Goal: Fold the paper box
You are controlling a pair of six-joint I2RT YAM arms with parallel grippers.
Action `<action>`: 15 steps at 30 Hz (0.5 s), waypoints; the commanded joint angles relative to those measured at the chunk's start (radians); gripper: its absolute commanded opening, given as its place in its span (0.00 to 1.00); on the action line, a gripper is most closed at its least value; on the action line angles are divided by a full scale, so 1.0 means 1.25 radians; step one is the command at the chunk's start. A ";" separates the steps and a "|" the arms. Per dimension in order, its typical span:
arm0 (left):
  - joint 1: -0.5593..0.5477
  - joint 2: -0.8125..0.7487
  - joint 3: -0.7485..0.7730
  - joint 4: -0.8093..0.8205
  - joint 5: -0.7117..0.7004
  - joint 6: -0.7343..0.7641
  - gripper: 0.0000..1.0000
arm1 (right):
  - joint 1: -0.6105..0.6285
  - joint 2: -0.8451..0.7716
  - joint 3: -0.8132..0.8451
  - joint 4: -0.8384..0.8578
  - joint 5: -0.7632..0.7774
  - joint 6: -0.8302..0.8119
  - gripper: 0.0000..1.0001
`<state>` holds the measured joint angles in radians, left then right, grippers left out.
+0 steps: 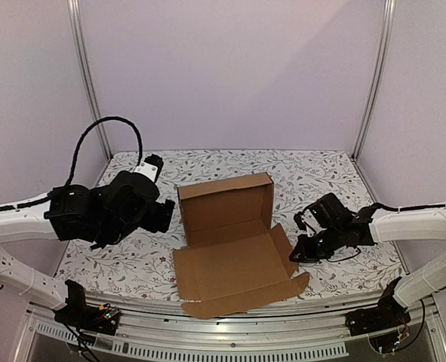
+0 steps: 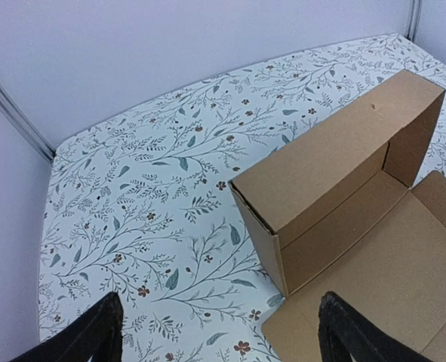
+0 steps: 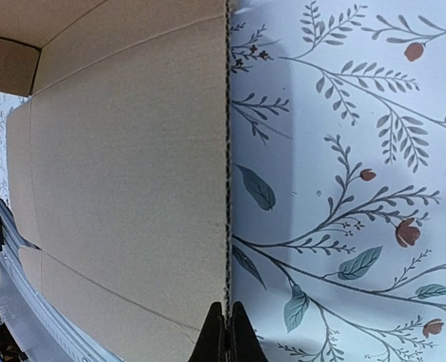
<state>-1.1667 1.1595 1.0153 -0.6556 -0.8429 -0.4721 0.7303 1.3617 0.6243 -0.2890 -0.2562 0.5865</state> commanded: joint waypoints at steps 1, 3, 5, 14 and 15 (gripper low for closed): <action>0.011 -0.026 -0.009 0.000 -0.029 0.002 0.88 | -0.005 -0.029 0.071 -0.105 0.049 -0.073 0.00; 0.011 -0.035 -0.008 -0.004 -0.037 0.007 0.88 | -0.005 -0.035 0.108 -0.148 0.068 -0.106 0.00; 0.011 -0.045 -0.007 -0.008 -0.048 0.010 0.88 | -0.004 -0.041 0.147 -0.184 0.079 -0.144 0.00; 0.011 -0.081 -0.006 -0.022 -0.083 0.019 0.87 | -0.005 -0.030 0.346 -0.328 0.151 -0.315 0.00; 0.012 -0.086 -0.005 -0.022 -0.087 0.020 0.87 | -0.004 -0.029 0.367 -0.341 0.158 -0.332 0.00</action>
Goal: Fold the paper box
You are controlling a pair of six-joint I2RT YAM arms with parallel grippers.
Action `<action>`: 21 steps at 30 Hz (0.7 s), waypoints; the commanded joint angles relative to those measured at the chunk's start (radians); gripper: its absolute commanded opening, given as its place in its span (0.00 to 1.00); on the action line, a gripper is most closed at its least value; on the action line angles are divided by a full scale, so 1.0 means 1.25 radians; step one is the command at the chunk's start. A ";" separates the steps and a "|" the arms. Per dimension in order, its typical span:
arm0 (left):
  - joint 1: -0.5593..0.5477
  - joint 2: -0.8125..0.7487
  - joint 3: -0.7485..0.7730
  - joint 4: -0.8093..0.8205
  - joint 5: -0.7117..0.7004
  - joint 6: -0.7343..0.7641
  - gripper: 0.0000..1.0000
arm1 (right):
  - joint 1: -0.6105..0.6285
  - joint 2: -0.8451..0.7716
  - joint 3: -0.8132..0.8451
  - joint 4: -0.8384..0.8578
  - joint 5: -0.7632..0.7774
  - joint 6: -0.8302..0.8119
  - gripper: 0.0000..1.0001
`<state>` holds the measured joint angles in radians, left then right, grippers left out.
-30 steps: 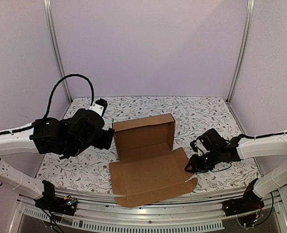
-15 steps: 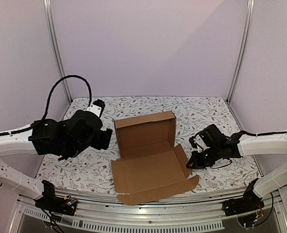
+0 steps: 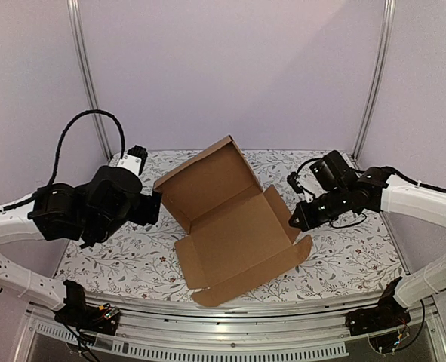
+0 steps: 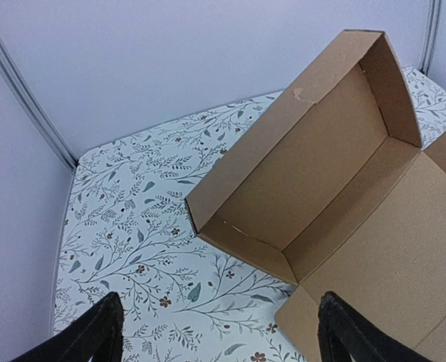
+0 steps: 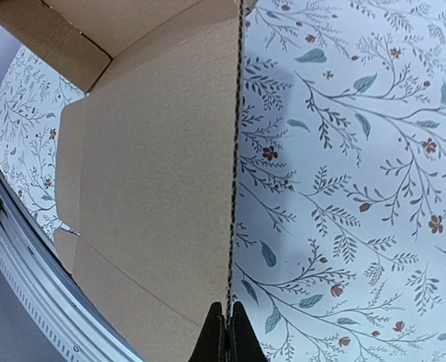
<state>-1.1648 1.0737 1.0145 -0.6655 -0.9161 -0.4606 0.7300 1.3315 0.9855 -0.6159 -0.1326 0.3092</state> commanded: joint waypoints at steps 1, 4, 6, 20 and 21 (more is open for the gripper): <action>0.010 -0.022 -0.003 -0.014 -0.032 0.012 0.87 | -0.005 -0.004 0.100 -0.090 0.068 -0.130 0.00; 0.010 -0.038 0.000 -0.009 -0.039 0.017 0.87 | -0.003 0.005 0.178 -0.127 0.095 -0.190 0.00; 0.010 -0.044 0.000 0.005 -0.032 0.030 0.87 | -0.003 0.016 0.227 -0.151 0.101 -0.238 0.00; 0.010 -0.096 0.031 0.022 -0.040 0.070 0.86 | 0.041 0.008 0.422 -0.266 0.169 -0.564 0.00; 0.009 -0.104 0.030 0.026 -0.037 0.071 0.86 | 0.041 0.007 0.440 -0.278 0.172 -0.574 0.00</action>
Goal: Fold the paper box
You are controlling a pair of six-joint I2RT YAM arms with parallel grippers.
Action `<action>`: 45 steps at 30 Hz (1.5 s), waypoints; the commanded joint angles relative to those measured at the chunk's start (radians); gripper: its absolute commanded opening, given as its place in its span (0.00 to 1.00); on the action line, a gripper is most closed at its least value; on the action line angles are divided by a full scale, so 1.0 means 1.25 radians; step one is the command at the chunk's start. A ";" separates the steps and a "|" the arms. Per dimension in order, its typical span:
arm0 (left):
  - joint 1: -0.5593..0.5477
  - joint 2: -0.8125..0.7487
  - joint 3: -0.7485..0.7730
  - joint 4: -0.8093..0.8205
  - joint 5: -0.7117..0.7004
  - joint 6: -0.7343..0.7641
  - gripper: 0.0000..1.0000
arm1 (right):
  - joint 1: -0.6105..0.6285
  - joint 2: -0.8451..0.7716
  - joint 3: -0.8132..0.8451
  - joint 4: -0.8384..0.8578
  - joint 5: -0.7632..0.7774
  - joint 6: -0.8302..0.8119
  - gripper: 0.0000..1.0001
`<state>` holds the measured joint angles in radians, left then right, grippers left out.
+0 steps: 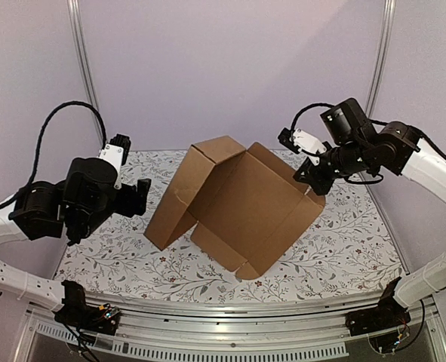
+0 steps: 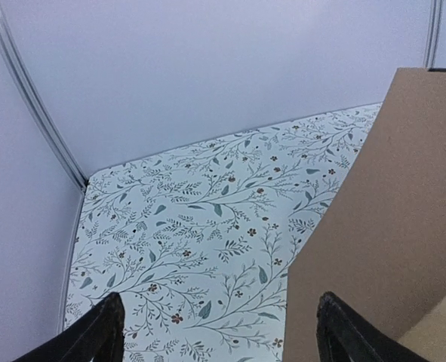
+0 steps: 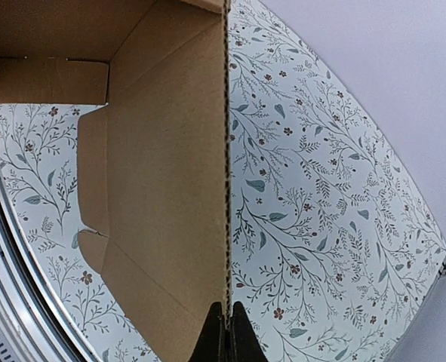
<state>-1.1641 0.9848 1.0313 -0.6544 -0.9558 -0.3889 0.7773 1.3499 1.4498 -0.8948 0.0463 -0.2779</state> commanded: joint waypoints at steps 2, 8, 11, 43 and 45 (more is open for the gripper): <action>0.009 -0.049 0.012 0.026 0.002 0.015 0.86 | 0.004 -0.006 0.113 -0.087 0.044 -0.141 0.00; 0.009 -0.077 -0.004 0.041 0.013 0.012 0.86 | 0.013 0.008 0.217 -0.165 0.138 -0.237 0.00; 0.009 -0.076 -0.006 0.042 0.018 0.008 0.86 | 0.018 0.006 0.244 -0.183 0.165 -0.293 0.00; 0.010 -0.107 -0.073 0.056 0.033 -0.028 0.86 | 0.259 0.289 0.306 -0.087 0.645 -0.663 0.00; 0.010 -0.109 -0.079 0.054 0.037 -0.033 0.86 | 0.268 0.314 0.322 -0.085 0.650 -0.661 0.00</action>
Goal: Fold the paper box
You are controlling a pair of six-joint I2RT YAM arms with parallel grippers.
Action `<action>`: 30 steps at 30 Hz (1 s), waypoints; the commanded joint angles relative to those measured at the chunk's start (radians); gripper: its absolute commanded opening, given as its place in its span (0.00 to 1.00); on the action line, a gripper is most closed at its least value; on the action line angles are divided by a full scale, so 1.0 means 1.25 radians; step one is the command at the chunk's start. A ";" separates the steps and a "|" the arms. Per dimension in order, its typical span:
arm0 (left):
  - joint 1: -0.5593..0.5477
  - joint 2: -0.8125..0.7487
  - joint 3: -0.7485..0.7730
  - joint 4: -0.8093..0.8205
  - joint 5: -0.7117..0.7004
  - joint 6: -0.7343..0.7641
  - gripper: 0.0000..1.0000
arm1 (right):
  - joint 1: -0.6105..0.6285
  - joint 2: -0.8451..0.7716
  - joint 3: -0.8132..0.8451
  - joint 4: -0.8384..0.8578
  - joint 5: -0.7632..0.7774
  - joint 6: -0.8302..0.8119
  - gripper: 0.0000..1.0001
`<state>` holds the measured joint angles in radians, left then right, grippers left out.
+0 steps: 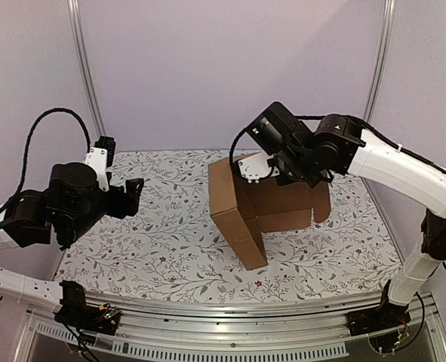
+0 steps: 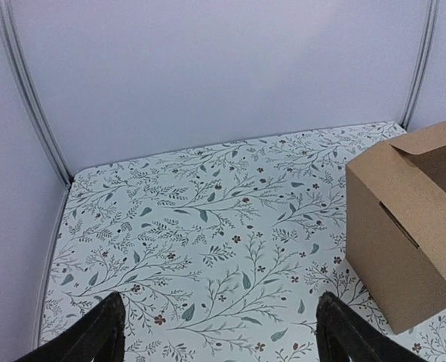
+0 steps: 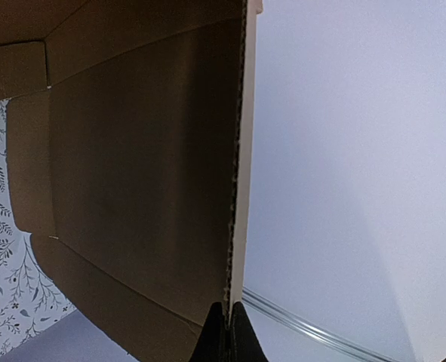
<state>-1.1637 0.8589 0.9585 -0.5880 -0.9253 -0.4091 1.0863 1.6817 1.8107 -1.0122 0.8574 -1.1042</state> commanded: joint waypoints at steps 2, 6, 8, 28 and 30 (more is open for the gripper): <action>0.009 -0.008 -0.026 -0.001 0.018 -0.022 0.86 | 0.031 0.078 0.053 0.013 0.010 -0.002 0.00; 0.009 -0.001 -0.031 0.002 0.022 -0.030 0.86 | 0.050 0.133 0.102 0.015 0.030 -0.015 0.00; 0.009 0.001 -0.035 0.001 0.023 -0.034 0.86 | 0.058 0.155 0.119 0.019 0.040 -0.028 0.00; 0.096 0.069 -0.043 0.168 0.169 0.006 0.86 | 0.105 0.229 0.136 0.156 0.076 -0.189 0.13; 0.126 0.084 -0.037 0.190 0.217 0.005 0.86 | 0.106 0.231 0.137 0.161 0.073 -0.197 0.13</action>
<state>-1.0660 0.9337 0.9005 -0.4339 -0.7708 -0.4183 1.2095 1.9472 1.9774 -0.8402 0.9710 -1.3067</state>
